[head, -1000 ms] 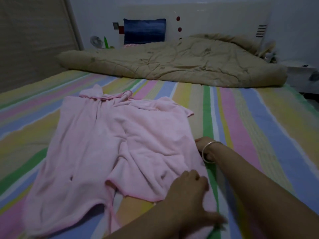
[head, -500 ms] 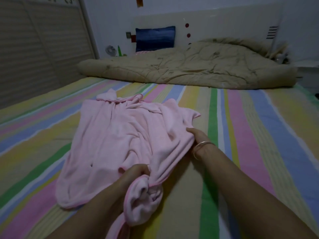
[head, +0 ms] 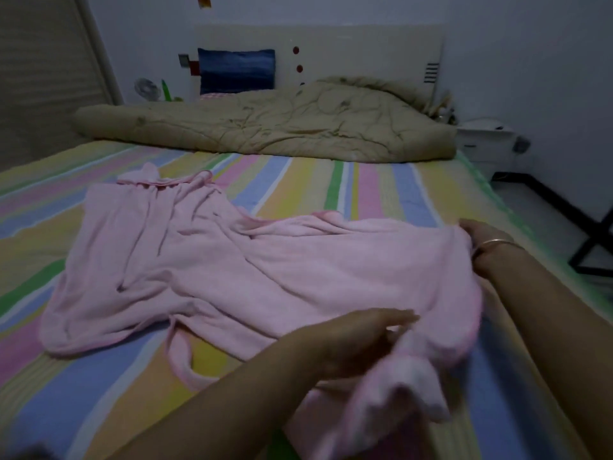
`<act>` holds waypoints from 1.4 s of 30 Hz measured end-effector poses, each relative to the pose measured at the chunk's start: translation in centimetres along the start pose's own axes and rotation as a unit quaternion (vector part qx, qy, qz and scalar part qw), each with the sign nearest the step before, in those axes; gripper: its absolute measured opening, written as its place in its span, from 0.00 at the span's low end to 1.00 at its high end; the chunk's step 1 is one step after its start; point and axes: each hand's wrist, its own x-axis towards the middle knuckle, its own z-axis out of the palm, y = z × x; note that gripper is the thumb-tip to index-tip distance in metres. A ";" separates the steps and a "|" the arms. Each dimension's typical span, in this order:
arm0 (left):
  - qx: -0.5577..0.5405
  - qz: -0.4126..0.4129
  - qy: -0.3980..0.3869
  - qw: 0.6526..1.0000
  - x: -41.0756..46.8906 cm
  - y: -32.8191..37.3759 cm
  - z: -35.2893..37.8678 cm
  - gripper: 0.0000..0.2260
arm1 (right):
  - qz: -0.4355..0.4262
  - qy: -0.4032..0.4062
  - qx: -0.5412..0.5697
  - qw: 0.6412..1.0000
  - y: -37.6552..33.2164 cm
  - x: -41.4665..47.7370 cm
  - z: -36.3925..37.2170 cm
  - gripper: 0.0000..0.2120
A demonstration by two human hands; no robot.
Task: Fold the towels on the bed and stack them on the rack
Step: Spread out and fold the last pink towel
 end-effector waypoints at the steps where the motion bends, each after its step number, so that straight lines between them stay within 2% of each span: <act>1: 0.013 0.030 -0.010 0.999 -0.7 -1.0 1.2 0.12 | 0.021 -0.008 -0.048 0.999 0.2 -0.8 -0.7 0.11; 3: 0.095 0.104 0.085 0.986 -0.4 -3.1 0.9 0.16 | 0.020 0.039 -0.182 0.982 2.0 -2.0 -2.3 0.21; 4: 0.151 0.130 0.135 0.971 -0.6 -3.8 0.1 0.17 | 0.014 0.069 -0.260 0.963 3.4 -2.7 -2.8 0.26; 6: 0.279 0.198 0.207 0.917 -1.1 -5.6 -1.4 0.15 | -0.013 0.098 -0.373 0.922 5.9 -4.5 -3.4 0.39; 8: 0.337 0.253 0.254 0.871 -2.7 -6.8 -2.7 0.13 | -0.054 0.092 -0.490 0.865 8.3 -5.7 -2.9 0.45; 10: 0.376 0.284 0.300 0.829 -4.2 -7.9 -3.7 0.15 | -0.136 0.075 -0.566 0.810 10.6 -8.1 -2.1 0.41; 11: 0.402 0.294 0.316 0.808 -5.1 -8.6 -4.2 0.16 | -0.195 0.049 -0.573 0.794 11.7 -9.7 -1.3 0.37; 14: 0.471 0.320 0.353 0.742 -7.6 -10.5 -6.0 0.13 | -0.353 -0.025 -0.476 0.805 13.7 -14.6 1.4 0.20; 16: 0.503 0.318 0.374 0.711 -9.6 -11.5 -6.8 0.09 | -0.399 -0.059 -0.429 0.808 13.7 -18.1 3.3 0.06; 17: 0.514 0.316 0.375 0.703 -10.5 -11.7 -7.1 0.08 | -0.408 -0.088 -0.427 0.802 13.4 -19.7 4.0 0.05; 19: 0.541 0.313 0.349 0.698 -12.1 -12.3 -7.6 0.06 | -0.396 -0.189 -0.448 0.779 12.9 -22.5 5.4 0.08; 21: 0.581 0.307 0.294 0.694 -13.1 -13.1 -8.2 0.03 | -0.361 -0.265 -0.516 0.730 12.9 -24.0 6.4 0.16; 23: 0.622 0.295 0.255 0.679 -13.6 -13.7 -8.5 0.09 | -0.344 -0.293 -0.600 0.660 13.2 -24.9 7.1 0.22; 25: 0.643 0.301 0.260 0.655 -13.5 -13.8 -8.7 0.10 | -0.343 -0.304 -0.633 0.624 13.2 -25.2 7.6 0.21; 28: 0.654 0.316 0.268 0.633 -13.4 -13.0 -8.0 0.06 | -0.322 -0.344 -0.630 0.617 12.5 -25.1 7.9 0.12; 29: 0.649 0.315 0.260 0.642 -13.5 -12.7 -7.8 0.07 | -0.311 -0.363 -0.627 0.615 12.3 -25.0 7.8 0.10; 31: 0.613 0.281 0.225 0.704 -13.7 -12.2 -7.1 0.10 | -0.261 -0.413 -0.617 0.618 11.9 -24.7 7.3 0.08; 33: 0.584 0.217 0.149 0.768 -14.0 -12.0 -5.9 0.10 | -0.183 -0.468 -0.591 0.631 11.8 -24.4 6.2 0.07; 34: 0.587 0.186 0.108 0.780 -14.0 -12.0 -5.3 0.08 | -0.141 -0.491 -0.569 0.644 12.0 -24.2 5.6 0.06; 36: 0.608 0.132 0.049 0.782 -13.9 -11.9 -4.3 0.05 | -0.081 -0.500 -0.526 0.683 12.1 -24.3 4.2 0.05; 38: 0.599 0.103 0.037 0.793 -13.6 -11.4 -3.9 0.08 | -0.058 -0.461 -0.501 0.730 11.8 -24.4 3.0 0.04; 40: 0.566 0.098 0.063 0.816 -13.0 -10.8 -3.9 0.16 | -0.087 -0.378 -0.495 0.778 11.1 -24.2 1.7 0.03; 41: 0.567 0.112 0.093 0.811 -12.7 -10.4 -3.8 0.17 | -0.117 -0.320 -0.510 0.790 10.9 -23.6 1.0 0.05; 42: 0.582 0.140 0.128 0.791 -12.3 -10.0 -3.6 0.17 | -0.153 -0.249 -0.542 0.788 10.7 -22.9 0.0 0.06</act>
